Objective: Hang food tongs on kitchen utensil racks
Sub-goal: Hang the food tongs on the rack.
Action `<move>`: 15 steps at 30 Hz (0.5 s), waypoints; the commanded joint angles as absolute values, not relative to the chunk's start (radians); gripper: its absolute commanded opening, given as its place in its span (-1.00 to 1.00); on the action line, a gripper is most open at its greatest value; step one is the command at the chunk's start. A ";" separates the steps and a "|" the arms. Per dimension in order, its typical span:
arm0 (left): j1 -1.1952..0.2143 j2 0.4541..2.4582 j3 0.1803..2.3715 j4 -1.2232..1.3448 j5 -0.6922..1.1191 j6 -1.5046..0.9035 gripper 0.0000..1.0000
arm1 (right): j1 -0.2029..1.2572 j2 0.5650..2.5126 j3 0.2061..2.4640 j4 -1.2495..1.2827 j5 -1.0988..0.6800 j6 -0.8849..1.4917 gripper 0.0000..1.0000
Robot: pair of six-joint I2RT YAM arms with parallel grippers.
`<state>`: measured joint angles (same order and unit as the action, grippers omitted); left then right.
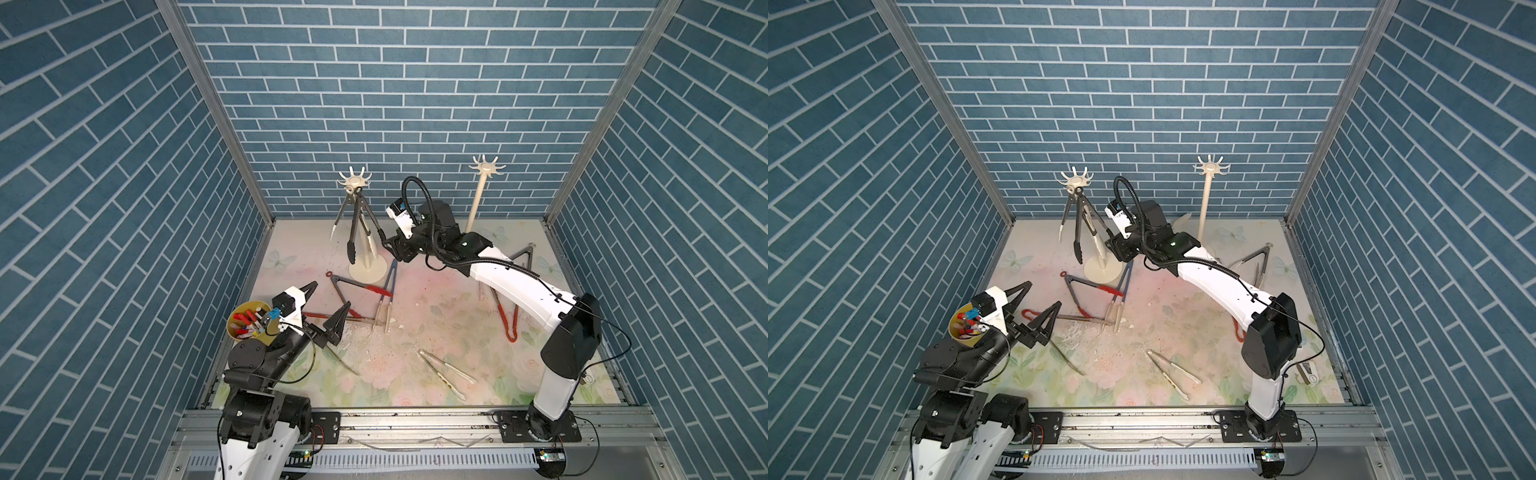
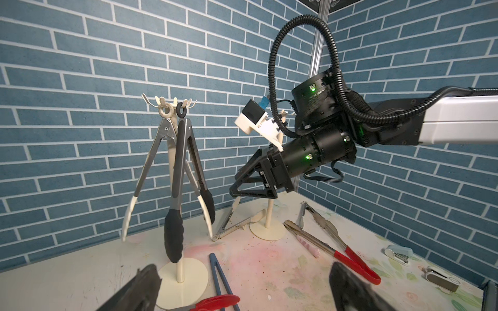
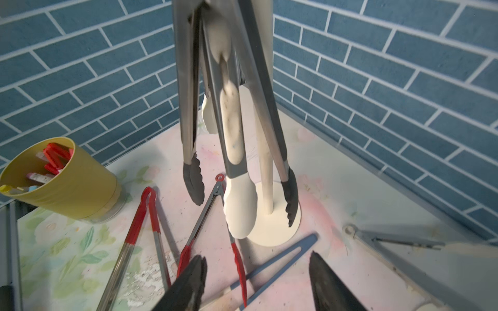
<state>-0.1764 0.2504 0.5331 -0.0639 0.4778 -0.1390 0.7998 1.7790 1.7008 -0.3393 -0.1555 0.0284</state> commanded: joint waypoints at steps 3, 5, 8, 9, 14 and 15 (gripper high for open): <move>-0.184 0.267 0.570 -0.095 0.472 -0.131 0.99 | 0.802 1.646 1.562 -0.456 -0.140 0.129 0.28; -0.186 0.270 0.573 -0.103 0.471 -0.129 0.99 | 0.803 1.600 1.476 -0.477 -0.145 0.170 0.28; -0.190 0.285 0.582 -0.116 0.482 -0.127 0.99 | 0.803 1.539 1.361 -0.514 -0.147 0.224 0.27; -0.191 0.296 0.586 -0.121 0.487 -0.128 0.99 | 0.804 1.518 1.320 -0.525 -0.148 0.244 0.27; -0.193 0.342 0.609 -0.152 0.510 -0.127 0.99 | 0.807 1.409 1.134 -0.564 -0.161 0.347 0.24; -0.193 0.346 0.609 -0.153 0.517 -0.128 0.99 | 0.808 1.384 1.097 -0.567 -0.168 0.366 0.23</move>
